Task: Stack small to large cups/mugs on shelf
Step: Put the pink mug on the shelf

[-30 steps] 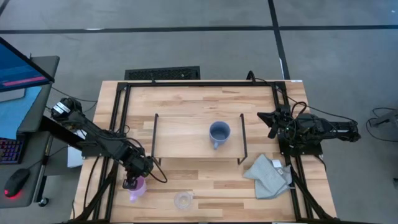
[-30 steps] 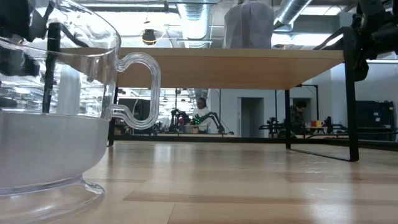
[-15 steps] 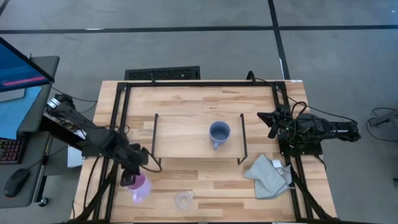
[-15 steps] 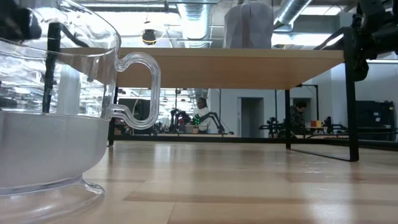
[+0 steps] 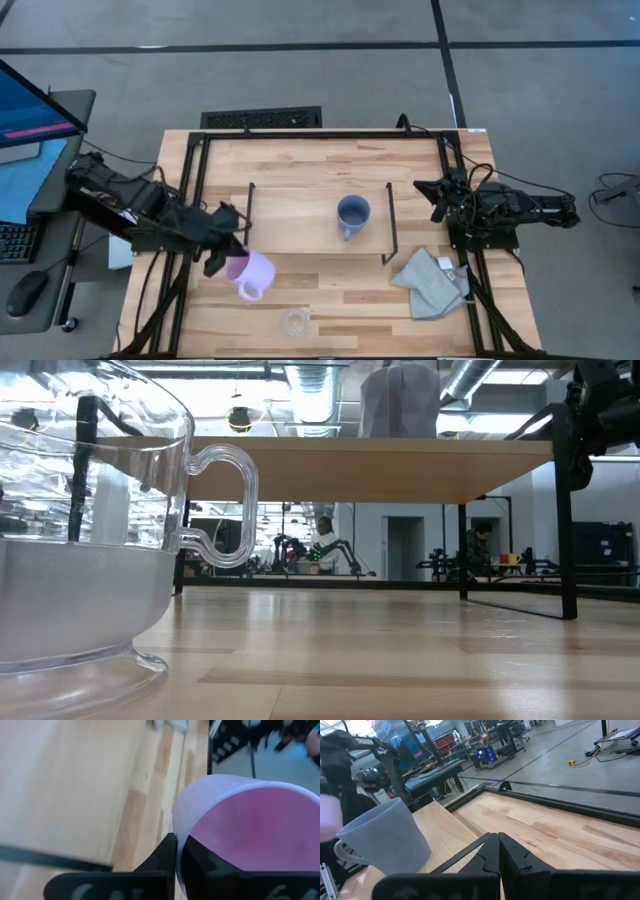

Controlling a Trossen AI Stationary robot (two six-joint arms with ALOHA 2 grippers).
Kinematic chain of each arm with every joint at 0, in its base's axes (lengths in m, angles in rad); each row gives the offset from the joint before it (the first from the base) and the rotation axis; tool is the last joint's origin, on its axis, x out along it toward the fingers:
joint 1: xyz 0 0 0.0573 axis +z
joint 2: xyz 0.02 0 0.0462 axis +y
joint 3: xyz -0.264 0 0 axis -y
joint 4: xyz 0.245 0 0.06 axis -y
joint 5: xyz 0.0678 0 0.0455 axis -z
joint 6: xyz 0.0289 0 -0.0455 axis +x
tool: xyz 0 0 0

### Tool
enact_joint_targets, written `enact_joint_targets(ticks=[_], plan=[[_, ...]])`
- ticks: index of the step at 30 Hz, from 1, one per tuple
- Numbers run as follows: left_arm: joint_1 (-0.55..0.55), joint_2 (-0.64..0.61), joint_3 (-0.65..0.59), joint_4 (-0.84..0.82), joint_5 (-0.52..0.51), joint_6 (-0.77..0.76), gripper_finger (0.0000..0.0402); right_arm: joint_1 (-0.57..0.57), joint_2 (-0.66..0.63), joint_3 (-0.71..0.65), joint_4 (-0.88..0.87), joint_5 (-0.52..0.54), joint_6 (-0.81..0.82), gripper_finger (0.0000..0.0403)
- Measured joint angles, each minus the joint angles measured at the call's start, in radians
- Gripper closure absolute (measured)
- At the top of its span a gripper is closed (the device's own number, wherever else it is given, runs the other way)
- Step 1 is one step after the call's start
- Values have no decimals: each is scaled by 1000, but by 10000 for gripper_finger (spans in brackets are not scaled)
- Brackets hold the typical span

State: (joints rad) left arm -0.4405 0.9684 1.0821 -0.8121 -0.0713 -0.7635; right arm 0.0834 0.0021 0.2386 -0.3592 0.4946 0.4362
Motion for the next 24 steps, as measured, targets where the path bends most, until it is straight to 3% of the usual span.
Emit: enact_joint_targets(ticks=[9,24], plan=[[162,56,201,-186,-95,132,401,0,0,0,-1,0,0,382],[404,413,523,-371,-65,542,401,0,0,0,-3,0,0,377]])
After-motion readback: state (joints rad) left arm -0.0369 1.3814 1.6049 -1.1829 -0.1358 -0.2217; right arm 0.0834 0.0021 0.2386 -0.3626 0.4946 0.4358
